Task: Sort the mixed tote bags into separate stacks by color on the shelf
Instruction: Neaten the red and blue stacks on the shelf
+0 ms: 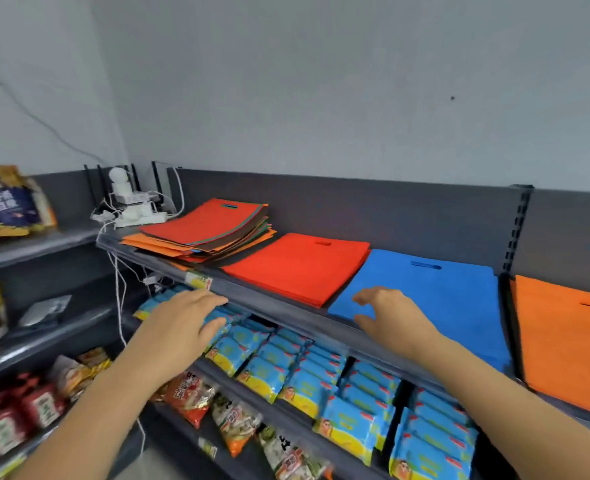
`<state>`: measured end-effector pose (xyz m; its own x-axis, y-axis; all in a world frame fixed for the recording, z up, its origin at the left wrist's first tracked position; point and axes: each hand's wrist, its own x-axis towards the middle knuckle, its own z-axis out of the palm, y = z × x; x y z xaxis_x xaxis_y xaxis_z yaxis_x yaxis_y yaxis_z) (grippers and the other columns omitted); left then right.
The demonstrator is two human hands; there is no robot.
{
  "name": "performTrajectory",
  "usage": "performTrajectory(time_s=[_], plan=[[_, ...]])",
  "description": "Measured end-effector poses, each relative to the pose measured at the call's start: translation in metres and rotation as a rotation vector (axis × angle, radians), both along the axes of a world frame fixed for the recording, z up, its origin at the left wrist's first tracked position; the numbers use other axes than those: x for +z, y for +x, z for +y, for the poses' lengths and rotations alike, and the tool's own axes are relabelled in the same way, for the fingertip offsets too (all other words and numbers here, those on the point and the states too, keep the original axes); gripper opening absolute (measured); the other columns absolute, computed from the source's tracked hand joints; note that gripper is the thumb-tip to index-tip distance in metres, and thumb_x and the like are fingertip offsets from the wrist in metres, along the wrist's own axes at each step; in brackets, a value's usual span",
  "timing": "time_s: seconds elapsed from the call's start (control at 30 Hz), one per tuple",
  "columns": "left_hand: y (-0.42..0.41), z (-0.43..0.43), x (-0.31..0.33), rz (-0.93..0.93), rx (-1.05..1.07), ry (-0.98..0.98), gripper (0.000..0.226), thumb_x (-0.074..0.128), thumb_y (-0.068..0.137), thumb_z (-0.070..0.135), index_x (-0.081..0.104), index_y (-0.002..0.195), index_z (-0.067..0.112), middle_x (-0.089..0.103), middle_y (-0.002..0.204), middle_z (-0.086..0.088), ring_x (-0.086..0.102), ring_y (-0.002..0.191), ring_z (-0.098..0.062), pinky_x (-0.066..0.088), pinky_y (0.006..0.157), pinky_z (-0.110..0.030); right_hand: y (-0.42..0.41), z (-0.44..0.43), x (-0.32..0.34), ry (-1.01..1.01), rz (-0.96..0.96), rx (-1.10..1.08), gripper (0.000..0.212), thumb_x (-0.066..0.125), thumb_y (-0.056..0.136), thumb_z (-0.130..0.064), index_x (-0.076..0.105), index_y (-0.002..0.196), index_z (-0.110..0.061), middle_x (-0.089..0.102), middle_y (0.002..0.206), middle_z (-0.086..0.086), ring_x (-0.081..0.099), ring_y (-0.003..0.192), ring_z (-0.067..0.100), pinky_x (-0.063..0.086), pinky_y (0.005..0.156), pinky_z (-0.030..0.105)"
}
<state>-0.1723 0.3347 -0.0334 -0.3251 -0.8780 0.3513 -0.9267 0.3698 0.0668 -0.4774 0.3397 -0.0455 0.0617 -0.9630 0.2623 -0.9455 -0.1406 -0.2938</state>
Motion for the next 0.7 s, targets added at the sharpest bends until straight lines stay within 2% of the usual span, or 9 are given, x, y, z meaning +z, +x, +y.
performTrajectory(time_s=[0.33, 0.5, 0.7], plan=[[0.082, -0.101, 0.002, 0.005, 0.099, -0.079, 0.043, 0.042, 0.098, 0.038, 0.041, 0.14, 0.027, 0.044, 0.141, 0.012, 0.039, 0.128, -0.008, 0.034, 0.101, -0.022, 0.131, -0.161, 0.021, -0.052, 0.063, 0.223, 0.037, 0.056, 0.089, -0.027, 0.057, 0.123, -0.014, 0.058, 0.128, 0.009, 0.051, 0.12, 0.028, 0.042, 0.099, 0.037], [0.108, -0.168, 0.002, -0.006, 0.127, -0.069, 0.044, 0.042, 0.098, 0.037, 0.04, 0.141, 0.025, 0.044, 0.141, 0.01, 0.037, 0.131, -0.009, 0.033, 0.104, -0.024, 0.175, -0.25, 0.029, -0.003, 0.06, 0.301, 0.028, 0.058, 0.086, -0.03, 0.062, 0.107, -0.011, 0.064, 0.114, 0.012, 0.057, 0.111, 0.03, 0.046, 0.089, 0.036], [0.142, -0.231, 0.0, -0.019, 0.157, -0.04, 0.043, 0.042, 0.098, 0.034, 0.041, 0.14, 0.025, 0.046, 0.14, 0.009, 0.039, 0.13, -0.011, 0.037, 0.103, -0.026, 0.223, -0.324, 0.033, 0.068, 0.067, 0.33, 0.04, 0.057, 0.088, -0.038, 0.059, 0.116, -0.009, 0.061, 0.119, 0.013, 0.055, 0.113, 0.032, 0.046, 0.091, 0.038]])
